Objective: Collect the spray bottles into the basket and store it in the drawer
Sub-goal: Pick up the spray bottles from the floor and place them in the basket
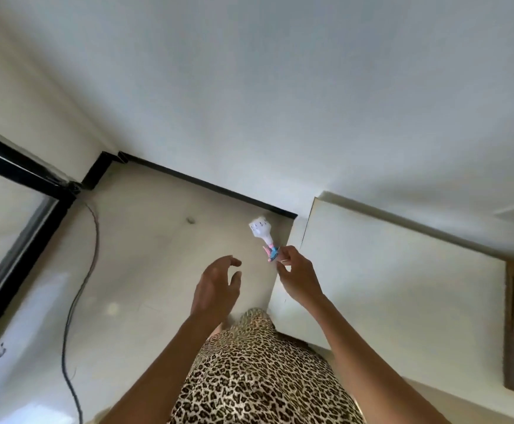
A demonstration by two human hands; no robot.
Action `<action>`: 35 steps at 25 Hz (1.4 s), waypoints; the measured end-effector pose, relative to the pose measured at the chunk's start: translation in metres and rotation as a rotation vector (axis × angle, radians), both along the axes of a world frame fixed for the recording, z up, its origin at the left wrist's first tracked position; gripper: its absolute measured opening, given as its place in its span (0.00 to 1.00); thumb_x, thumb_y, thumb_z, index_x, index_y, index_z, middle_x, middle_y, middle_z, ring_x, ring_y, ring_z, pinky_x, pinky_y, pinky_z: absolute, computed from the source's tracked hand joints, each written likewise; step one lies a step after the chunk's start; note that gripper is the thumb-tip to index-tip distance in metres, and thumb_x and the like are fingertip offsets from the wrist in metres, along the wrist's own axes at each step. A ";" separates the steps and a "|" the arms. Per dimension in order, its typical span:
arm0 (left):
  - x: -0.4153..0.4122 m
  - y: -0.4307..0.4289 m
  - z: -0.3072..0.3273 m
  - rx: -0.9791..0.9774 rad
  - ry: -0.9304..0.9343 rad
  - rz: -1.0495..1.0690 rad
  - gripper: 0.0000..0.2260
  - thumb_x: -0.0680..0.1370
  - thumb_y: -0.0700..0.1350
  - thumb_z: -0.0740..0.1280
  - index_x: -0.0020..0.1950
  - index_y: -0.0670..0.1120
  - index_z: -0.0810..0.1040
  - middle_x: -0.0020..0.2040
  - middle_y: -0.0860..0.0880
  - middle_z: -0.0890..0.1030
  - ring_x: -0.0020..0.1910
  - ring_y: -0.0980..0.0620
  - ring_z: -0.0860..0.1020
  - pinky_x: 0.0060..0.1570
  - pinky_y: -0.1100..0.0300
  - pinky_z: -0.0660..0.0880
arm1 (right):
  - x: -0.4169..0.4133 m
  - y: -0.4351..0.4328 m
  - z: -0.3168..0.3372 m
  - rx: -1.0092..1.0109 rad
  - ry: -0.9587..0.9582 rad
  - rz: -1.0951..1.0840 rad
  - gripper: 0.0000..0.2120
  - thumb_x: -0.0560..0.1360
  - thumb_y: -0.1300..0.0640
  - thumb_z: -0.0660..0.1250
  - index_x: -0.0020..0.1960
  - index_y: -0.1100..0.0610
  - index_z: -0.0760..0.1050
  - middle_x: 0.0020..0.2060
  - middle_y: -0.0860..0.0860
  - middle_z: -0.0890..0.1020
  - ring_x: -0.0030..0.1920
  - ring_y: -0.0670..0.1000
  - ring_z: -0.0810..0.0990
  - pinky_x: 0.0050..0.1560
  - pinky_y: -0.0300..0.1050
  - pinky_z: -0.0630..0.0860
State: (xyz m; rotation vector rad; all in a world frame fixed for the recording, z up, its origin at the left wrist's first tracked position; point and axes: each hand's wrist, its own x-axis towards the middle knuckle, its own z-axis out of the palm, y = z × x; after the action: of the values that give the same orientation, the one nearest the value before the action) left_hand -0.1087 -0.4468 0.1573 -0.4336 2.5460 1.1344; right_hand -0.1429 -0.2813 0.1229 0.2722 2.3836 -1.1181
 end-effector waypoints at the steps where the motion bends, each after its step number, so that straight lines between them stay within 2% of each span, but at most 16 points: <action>1: -0.004 -0.005 -0.013 0.003 -0.021 -0.035 0.10 0.76 0.40 0.63 0.56 0.46 0.76 0.63 0.48 0.77 0.63 0.50 0.73 0.53 0.65 0.65 | -0.001 -0.007 -0.014 0.024 -0.018 0.011 0.08 0.76 0.60 0.60 0.55 0.59 0.71 0.57 0.56 0.79 0.57 0.54 0.77 0.53 0.45 0.73; 6: -0.020 -0.014 -0.096 0.035 -0.084 -0.066 0.11 0.75 0.41 0.63 0.56 0.48 0.75 0.63 0.49 0.76 0.60 0.51 0.74 0.49 0.64 0.66 | -0.016 -0.026 -0.101 0.159 -0.125 0.126 0.12 0.78 0.59 0.59 0.60 0.58 0.70 0.62 0.56 0.76 0.61 0.54 0.76 0.61 0.47 0.74; 11: -0.046 -0.011 -0.233 0.008 -0.152 -0.053 0.11 0.75 0.41 0.63 0.57 0.48 0.74 0.64 0.50 0.75 0.61 0.50 0.73 0.51 0.62 0.66 | -0.047 -0.035 -0.241 0.335 -0.222 0.232 0.14 0.78 0.60 0.56 0.62 0.61 0.69 0.62 0.60 0.74 0.61 0.57 0.74 0.60 0.47 0.72; 14: -0.058 -0.002 -0.320 -0.020 -0.150 -0.099 0.12 0.75 0.41 0.62 0.59 0.47 0.73 0.64 0.49 0.75 0.62 0.50 0.73 0.54 0.60 0.67 | -0.062 -0.045 -0.328 0.400 -0.249 0.197 0.15 0.76 0.63 0.56 0.62 0.61 0.69 0.66 0.59 0.69 0.66 0.59 0.68 0.63 0.51 0.70; 18: -0.069 0.012 -0.420 -0.022 -0.184 -0.158 0.14 0.76 0.43 0.61 0.61 0.47 0.71 0.65 0.50 0.74 0.64 0.50 0.71 0.57 0.55 0.69 | -0.077 -0.050 -0.426 0.439 -0.298 0.171 0.18 0.75 0.63 0.57 0.65 0.59 0.68 0.73 0.56 0.60 0.71 0.57 0.60 0.67 0.52 0.66; 23: -0.072 0.019 -0.507 -0.027 -0.197 -0.184 0.15 0.76 0.41 0.61 0.62 0.46 0.70 0.65 0.49 0.73 0.63 0.48 0.71 0.54 0.56 0.69 | -0.102 -0.036 -0.514 0.474 -0.329 0.050 0.23 0.75 0.62 0.57 0.70 0.53 0.63 0.75 0.59 0.52 0.75 0.59 0.46 0.69 0.54 0.60; 25: -0.072 0.017 -0.532 -0.034 -0.211 -0.167 0.15 0.76 0.41 0.61 0.63 0.45 0.70 0.64 0.48 0.74 0.61 0.47 0.72 0.49 0.58 0.66 | -0.111 -0.029 -0.541 0.480 -0.335 0.035 0.22 0.75 0.60 0.57 0.68 0.51 0.65 0.75 0.57 0.53 0.75 0.58 0.46 0.70 0.54 0.58; 29: -0.072 0.014 -0.565 -0.031 -0.230 -0.143 0.15 0.76 0.42 0.62 0.63 0.45 0.70 0.63 0.47 0.74 0.60 0.46 0.73 0.48 0.59 0.64 | -0.125 -0.016 -0.576 0.542 -0.316 0.068 0.19 0.74 0.59 0.56 0.64 0.53 0.69 0.70 0.60 0.60 0.71 0.61 0.57 0.73 0.57 0.53; 32: -0.074 0.008 -0.568 -0.033 -0.219 -0.133 0.15 0.76 0.42 0.62 0.62 0.45 0.70 0.63 0.46 0.74 0.60 0.46 0.73 0.48 0.59 0.65 | -0.122 -0.014 -0.580 0.558 -0.167 0.140 0.14 0.77 0.58 0.54 0.58 0.57 0.73 0.61 0.62 0.70 0.66 0.59 0.64 0.70 0.55 0.58; 35: -0.080 -0.001 -0.552 -0.039 -0.220 -0.104 0.15 0.76 0.42 0.62 0.62 0.45 0.70 0.63 0.46 0.74 0.59 0.45 0.73 0.48 0.57 0.66 | -0.116 -0.026 -0.560 0.523 -0.104 0.157 0.15 0.78 0.51 0.53 0.56 0.56 0.74 0.55 0.60 0.76 0.61 0.58 0.66 0.67 0.55 0.61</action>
State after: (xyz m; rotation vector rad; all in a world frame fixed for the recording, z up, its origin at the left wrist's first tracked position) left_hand -0.1885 -0.4474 -0.3945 -0.4061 2.3727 0.9461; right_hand -0.2585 -0.3069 -0.4368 0.3005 2.5139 -0.3858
